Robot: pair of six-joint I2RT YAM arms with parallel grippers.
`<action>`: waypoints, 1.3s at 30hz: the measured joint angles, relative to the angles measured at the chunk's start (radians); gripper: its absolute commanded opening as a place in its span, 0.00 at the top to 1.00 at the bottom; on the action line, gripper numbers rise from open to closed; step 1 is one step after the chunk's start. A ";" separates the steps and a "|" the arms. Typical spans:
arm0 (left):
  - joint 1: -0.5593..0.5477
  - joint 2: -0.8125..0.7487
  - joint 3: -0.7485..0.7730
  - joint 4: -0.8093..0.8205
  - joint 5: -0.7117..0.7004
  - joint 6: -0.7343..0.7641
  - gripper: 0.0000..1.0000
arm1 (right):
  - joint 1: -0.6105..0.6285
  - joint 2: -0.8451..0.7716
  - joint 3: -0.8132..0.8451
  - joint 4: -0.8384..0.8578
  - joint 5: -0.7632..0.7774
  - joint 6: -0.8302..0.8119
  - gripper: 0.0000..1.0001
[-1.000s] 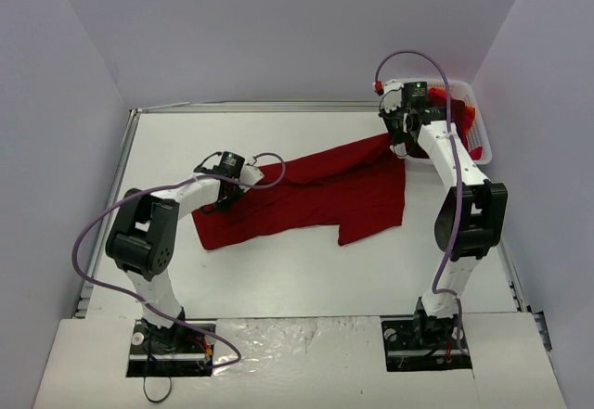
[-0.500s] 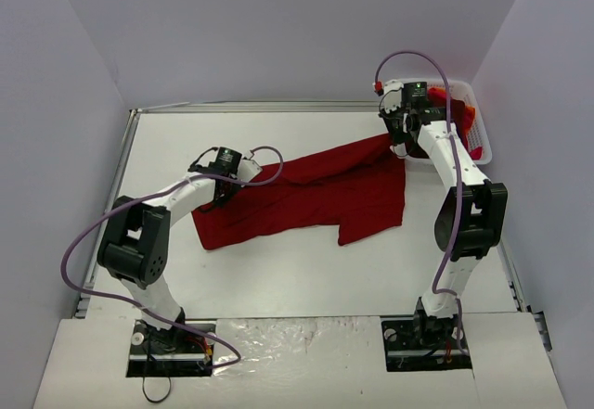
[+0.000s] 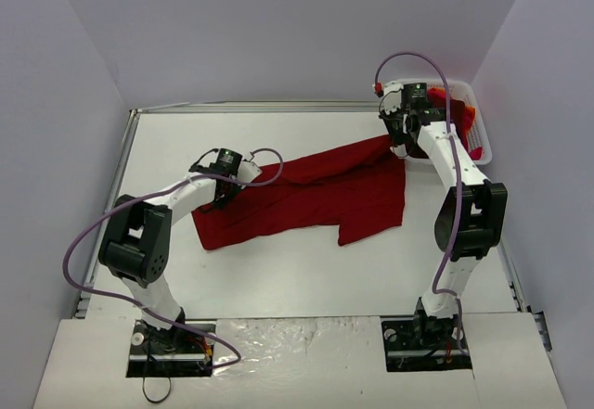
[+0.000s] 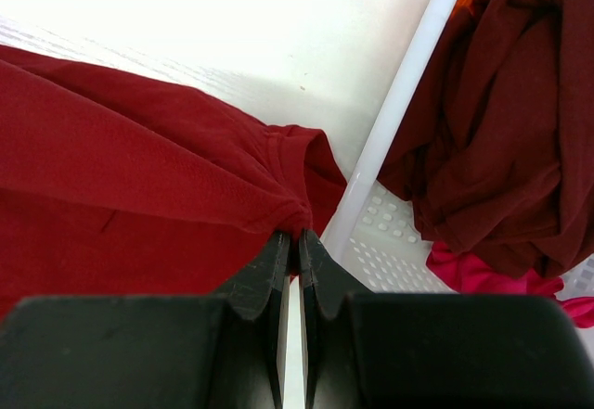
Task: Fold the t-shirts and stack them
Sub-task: Flatten out the tshirt
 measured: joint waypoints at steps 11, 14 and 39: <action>0.000 0.017 0.000 -0.006 0.000 0.000 0.93 | 0.000 0.000 -0.005 0.000 0.003 -0.008 1.00; 0.000 0.019 0.001 -0.006 0.000 -0.001 0.98 | 0.000 0.000 -0.006 0.000 0.006 -0.008 1.00; 0.000 0.060 0.026 -0.019 0.003 0.000 0.78 | 0.000 0.001 -0.012 0.000 0.012 -0.021 1.00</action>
